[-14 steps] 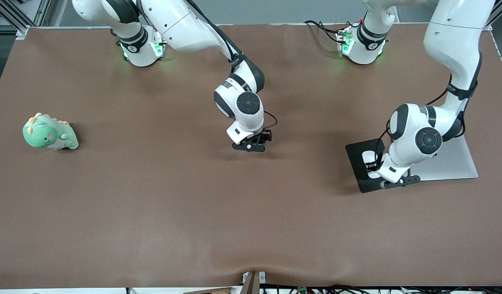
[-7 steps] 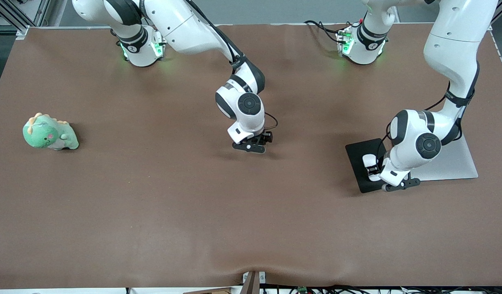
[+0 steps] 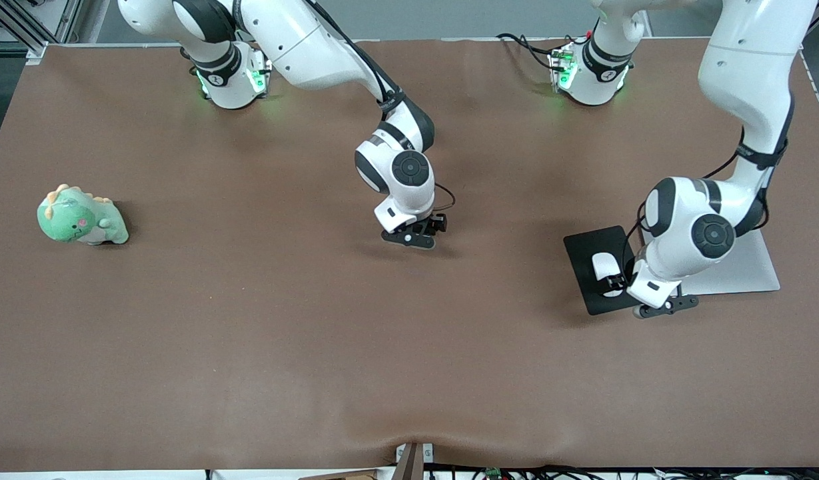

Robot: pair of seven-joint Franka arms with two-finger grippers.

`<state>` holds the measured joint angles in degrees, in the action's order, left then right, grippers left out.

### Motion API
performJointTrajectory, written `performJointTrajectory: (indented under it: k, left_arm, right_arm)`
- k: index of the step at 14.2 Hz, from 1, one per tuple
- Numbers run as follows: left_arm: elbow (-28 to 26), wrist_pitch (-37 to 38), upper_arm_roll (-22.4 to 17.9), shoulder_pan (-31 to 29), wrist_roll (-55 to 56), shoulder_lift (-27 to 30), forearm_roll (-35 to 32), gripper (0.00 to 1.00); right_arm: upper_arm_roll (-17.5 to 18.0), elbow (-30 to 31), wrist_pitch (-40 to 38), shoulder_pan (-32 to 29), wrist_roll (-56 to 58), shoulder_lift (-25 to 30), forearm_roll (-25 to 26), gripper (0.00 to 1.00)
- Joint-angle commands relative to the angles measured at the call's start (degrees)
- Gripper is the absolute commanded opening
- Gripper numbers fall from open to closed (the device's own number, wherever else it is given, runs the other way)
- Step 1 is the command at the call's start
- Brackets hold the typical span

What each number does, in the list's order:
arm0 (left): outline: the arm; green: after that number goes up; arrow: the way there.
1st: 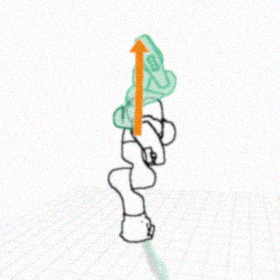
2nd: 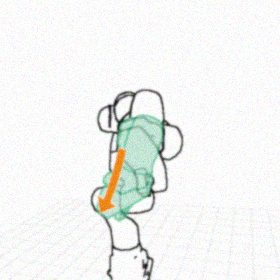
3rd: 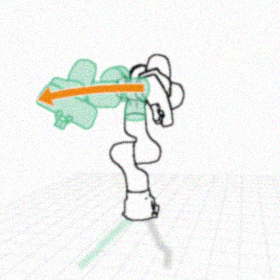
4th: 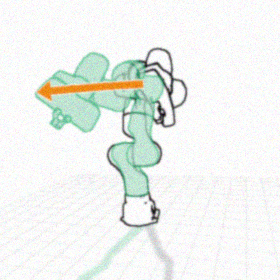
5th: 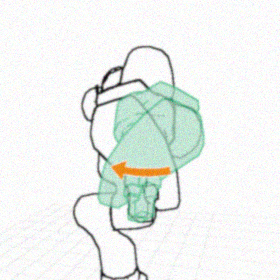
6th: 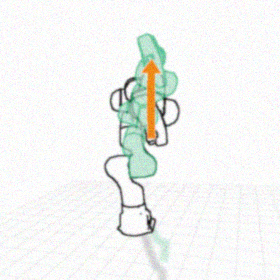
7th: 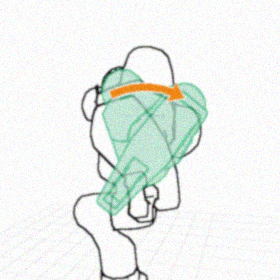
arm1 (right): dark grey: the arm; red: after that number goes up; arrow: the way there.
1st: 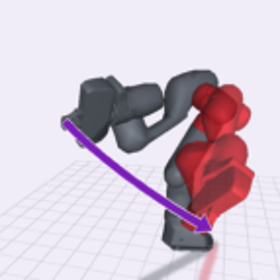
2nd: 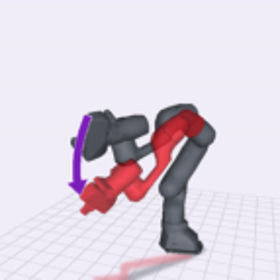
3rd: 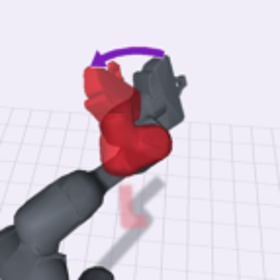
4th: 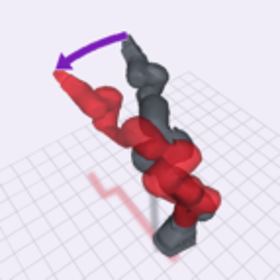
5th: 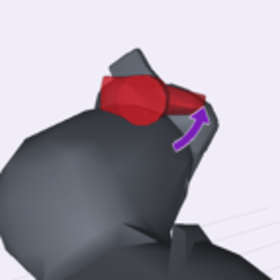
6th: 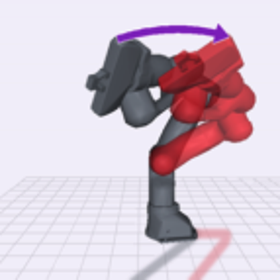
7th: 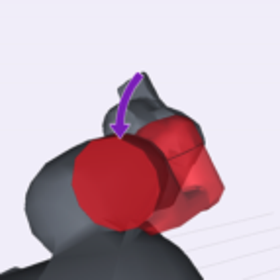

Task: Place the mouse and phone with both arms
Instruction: 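Lower the mouse onto the black pad and open the left gripper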

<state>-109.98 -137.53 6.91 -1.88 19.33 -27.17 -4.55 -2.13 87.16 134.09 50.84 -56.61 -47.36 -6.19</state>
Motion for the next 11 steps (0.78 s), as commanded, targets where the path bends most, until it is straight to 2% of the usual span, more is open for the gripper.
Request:
performJointTrajectory:
  k: [1,2,3,4,5,6,7,8,11]
  left_arm:
    - [6.15,13.46,0.48,-0.58,-0.26,6.07,-1.43,1.0]
    - [10.01,19.17,0.56,-0.58,-0.78,7.04,-1.43,1.0]
    - [14.14,24.8,0.56,-0.58,-1.39,7.83,-1.34,1.0]
    - [18.09,30.07,0.65,-0.67,-1.92,8.36,-1.08,1.0]
    - [22.4,35.7,0.74,-0.5,-2.19,8.71,-0.99,1.0]
    - [26.09,40.8,0.74,-0.5,-2.54,9.5,-1.08,1.0]
    - [27.7,44.07,1.0,-0.5,-3.67,10.72,-0.9,1.0]
    - [27.71,45.49,0.83,-0.41,-4.99,13.52,-0.9,1.0]
    - [26.75,49.36,1.62,-0.41,-7.55,20.83,-0.64,1.0]
  right_arm:
    - [-0.59,-1.64,-0.4,0.93,-1.75,-0.98,2.05,1.0]
    - [-0.59,-1.64,-0.4,1.19,-1.75,-0.98,2.23,1.0]
    - [-0.59,-1.55,-0.49,1.28,-1.75,-0.9,2.23,0.9]
    - [-0.68,-1.46,-0.58,1.28,-1.75,-0.81,2.23,0.63]
    - [-0.77,-1.38,-0.58,1.37,-1.75,-0.81,2.32,0.41]
    - [-0.77,-1.38,-0.67,1.28,-1.67,-0.55,2.75,0.25]
    - [-1.2,-1.46,-0.84,0.94,-1.58,-0.28,3.63,0.15]
    - [-1.73,-1.29,-1.02,0.76,-1.4,0.42,4.07,0.08]
    - [-5.5,-1.11,-5.39,0.23,1.3,4.89,4.16,0.07]
